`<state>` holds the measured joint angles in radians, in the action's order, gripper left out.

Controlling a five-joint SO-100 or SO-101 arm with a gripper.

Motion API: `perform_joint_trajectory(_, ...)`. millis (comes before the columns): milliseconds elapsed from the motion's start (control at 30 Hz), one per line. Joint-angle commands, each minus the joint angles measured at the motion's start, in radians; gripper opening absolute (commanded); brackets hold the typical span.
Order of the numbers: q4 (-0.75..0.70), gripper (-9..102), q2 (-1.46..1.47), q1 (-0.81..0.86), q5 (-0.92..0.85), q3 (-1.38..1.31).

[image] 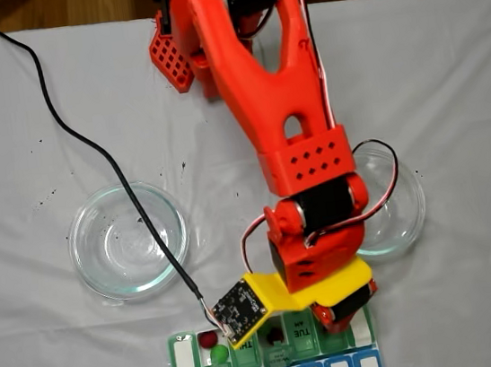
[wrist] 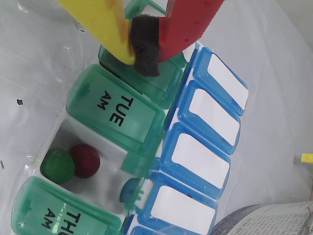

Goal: Sort medicines into box.

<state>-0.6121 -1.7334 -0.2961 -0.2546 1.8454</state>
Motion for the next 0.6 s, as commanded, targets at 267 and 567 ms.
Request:
perform_joint_trajectory(267,0.023,0,0.067,-0.054,-0.029,-0.003)
perform_joint_trajectory(567,-0.055,0,0.067,-0.057,-0.044,-0.026)
